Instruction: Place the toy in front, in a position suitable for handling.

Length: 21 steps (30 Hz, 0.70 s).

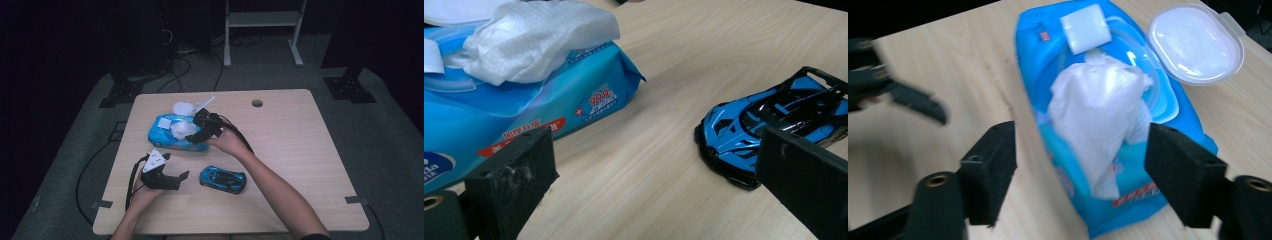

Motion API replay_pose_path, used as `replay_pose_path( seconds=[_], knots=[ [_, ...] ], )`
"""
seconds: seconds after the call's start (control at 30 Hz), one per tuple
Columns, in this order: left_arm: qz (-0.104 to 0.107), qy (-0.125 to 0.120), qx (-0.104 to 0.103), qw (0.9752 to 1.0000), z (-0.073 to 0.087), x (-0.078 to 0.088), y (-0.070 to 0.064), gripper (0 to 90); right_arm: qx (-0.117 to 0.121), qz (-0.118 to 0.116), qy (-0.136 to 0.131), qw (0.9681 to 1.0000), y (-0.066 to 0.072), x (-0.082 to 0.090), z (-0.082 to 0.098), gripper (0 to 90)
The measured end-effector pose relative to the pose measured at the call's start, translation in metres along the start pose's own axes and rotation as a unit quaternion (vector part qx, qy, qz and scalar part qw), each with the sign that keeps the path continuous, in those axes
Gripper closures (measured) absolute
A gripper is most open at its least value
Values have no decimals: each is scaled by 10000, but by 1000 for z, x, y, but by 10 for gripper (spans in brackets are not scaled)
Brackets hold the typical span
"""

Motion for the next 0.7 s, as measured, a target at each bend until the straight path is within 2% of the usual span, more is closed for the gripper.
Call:
replay_pose_path(
  seconds=[0.17, 0.23, 0.33, 0.4, 0.43, 0.5, 0.57, 0.63, 0.7],
  knots=[
    [16, -26, -77, 10000, -2, 0, -1, 24, -172, 204, 89, 9996, -6, -21, 2, 372],
    [11, -37, -87, 10000, -3, 0, -2, 24, -189, 185, 191, 9995, -6, -28, 3, 401],
    [15, -98, -86, 9999, -4, -1, -2, 24, -120, 284, 316, 9990, -4, -35, 4, 486],
    [4, -76, -158, 9998, -5, -1, -1, 24, -118, 259, 438, 9986, -3, -39, 4, 555],
    [-4, -64, -197, 9998, -5, -1, -1, 24, -66, 342, 507, 9981, -2, -41, 4, 577],
    [-6, -80, -195, 9998, -5, -1, 0, 24, -42, 395, 636, 9972, -1, -44, 4, 664],
    [-37, -78, -191, 9998, -5, -1, 0, 24, -6, 478, 652, 9967, 0, -46, 3, 752],
    [-77, -139, -144, 9998, -7, 0, 3, 24, -6, 423, 716, 9965, 1, -49, 4, 845],
    [-120, -186, -108, 9997, -8, 1, 5, 24, 28, 425, 743, 9963, 0, -50, 4, 881]
  ],
)
Point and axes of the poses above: each handheld gripper's, and its own axes: x roughly backward along the jaws, z roughly out of its underside, y roughly to its left, the point moved 3 cm from there along -x, roughly forward along the jaws, and after that the axes turned 2 degrees about -y, right-handed, at the moved point
